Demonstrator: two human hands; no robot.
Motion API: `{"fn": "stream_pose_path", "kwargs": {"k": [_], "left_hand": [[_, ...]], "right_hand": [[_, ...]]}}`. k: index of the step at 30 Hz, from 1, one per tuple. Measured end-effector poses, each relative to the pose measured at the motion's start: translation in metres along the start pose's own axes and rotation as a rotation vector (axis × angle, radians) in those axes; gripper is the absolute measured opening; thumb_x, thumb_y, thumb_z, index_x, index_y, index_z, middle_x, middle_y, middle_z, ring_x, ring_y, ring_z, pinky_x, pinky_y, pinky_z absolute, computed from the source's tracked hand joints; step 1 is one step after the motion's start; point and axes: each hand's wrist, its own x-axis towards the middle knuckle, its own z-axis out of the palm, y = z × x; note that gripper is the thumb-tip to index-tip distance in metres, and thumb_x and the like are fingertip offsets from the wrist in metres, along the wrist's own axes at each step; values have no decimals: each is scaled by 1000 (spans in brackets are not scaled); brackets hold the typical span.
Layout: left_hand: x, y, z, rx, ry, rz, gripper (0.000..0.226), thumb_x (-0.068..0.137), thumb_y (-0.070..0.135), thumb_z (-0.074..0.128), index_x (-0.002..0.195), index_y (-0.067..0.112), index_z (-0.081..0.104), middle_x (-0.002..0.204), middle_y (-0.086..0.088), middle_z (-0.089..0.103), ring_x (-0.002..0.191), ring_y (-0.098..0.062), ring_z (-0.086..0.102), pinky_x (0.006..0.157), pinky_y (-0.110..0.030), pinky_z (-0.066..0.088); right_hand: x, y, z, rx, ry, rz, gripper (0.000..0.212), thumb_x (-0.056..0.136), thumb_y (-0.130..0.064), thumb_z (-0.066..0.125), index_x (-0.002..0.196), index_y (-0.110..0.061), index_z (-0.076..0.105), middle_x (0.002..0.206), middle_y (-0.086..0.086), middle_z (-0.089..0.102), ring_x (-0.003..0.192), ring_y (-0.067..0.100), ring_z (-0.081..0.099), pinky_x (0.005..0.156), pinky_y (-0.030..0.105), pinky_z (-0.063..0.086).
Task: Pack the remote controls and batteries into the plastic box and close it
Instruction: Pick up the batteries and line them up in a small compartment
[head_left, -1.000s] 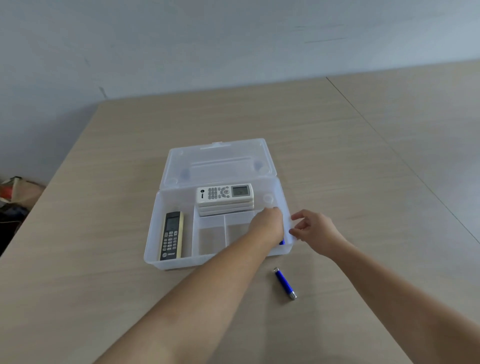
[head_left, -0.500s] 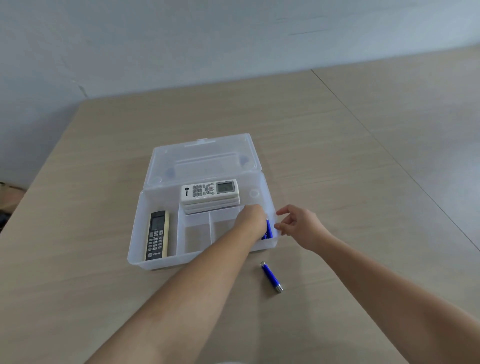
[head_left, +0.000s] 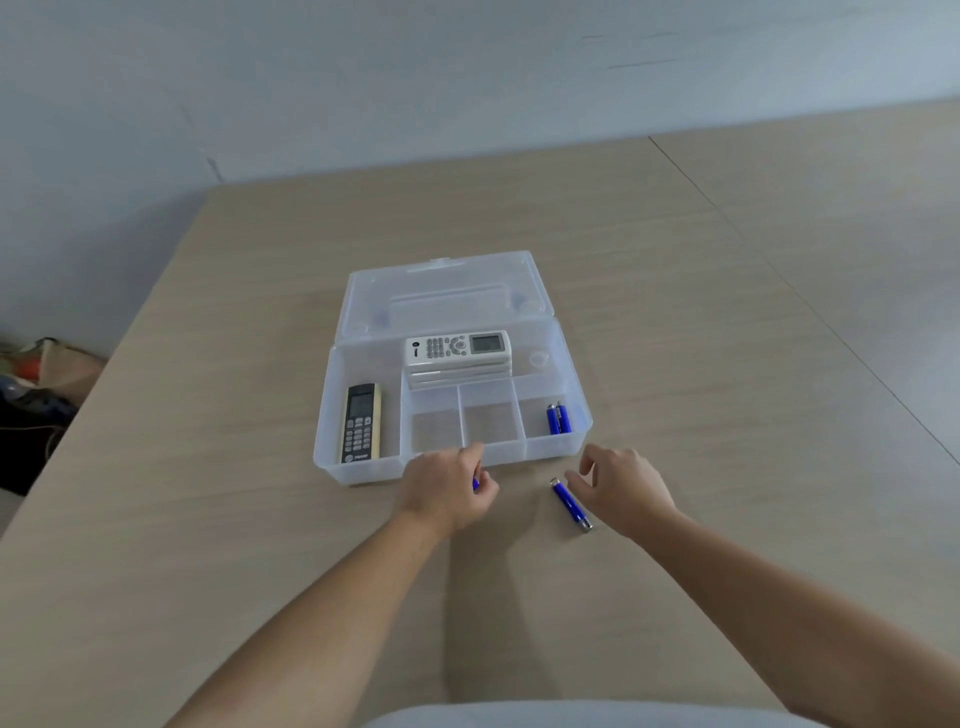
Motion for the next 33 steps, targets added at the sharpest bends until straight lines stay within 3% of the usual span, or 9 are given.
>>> {"fn": "stream_pose_path", "kwargs": {"k": [4,6,10,15,19,21,26,29,33], "left_hand": [[-15,-20,30,-63,-177,-244,32,90,35,52,110,10,53,107,-7,62,91,-27,63,75,-33,50],[-19,-23,39,-111,-203,-318,33,92,35,52,113,9,52,114,-9,58,97,-29,62,77,-35,47],[-24,-29,36,-109,-164,-228,27,93,34,52,106,11,57,105,-5,57,88,-24,58,70,-31,41],[-31,-36,13,-278,-14,-20,21,95,27,51,101,10,60,89,3,51,74,-14,47,65,-22,34],[-24,-27,-15,-409,63,-38,20,91,24,55,96,6,61,79,-4,60,71,-23,56,63,-24,37],[-17,-19,-29,-500,70,-74,16,88,21,57,96,7,61,70,-1,60,67,-21,57,63,-23,41],[12,-7,-53,-679,70,-164,13,89,22,54,83,11,58,72,-1,65,68,-23,67,74,-36,56],[27,-4,-58,-781,43,-175,19,95,22,49,83,10,58,74,-6,66,63,-22,65,78,-40,57],[42,-5,-49,-714,76,-219,25,94,25,53,95,4,67,91,-14,68,87,-29,67,74,-32,49]], "right_hand": [[-8,-12,18,-32,-69,13,32,85,-42,56,96,-12,57,91,3,65,77,23,58,60,27,41],[-10,-15,26,-39,-89,6,26,86,-36,57,92,-10,57,96,6,63,76,23,55,61,27,39],[-14,-23,30,-54,-104,-16,15,84,-29,58,85,-14,54,96,5,63,75,21,52,62,28,40],[-20,-45,12,88,120,-217,14,82,-25,59,81,-11,61,82,1,63,75,20,57,64,28,46],[-4,-62,-16,309,222,-223,6,84,-19,62,79,-16,59,82,-3,61,77,17,58,67,20,43],[8,-67,-30,355,253,-183,3,83,-18,62,85,-15,62,84,0,65,76,19,61,68,22,44],[32,-73,-46,372,177,-141,23,88,-11,57,107,-21,50,65,-2,61,56,14,56,47,21,39],[50,-74,-42,271,126,-138,20,89,-10,54,106,-20,50,61,1,61,48,13,51,42,21,36],[72,-69,-23,158,3,-110,16,87,-8,51,97,-20,48,73,9,64,45,16,51,38,22,38]]}}
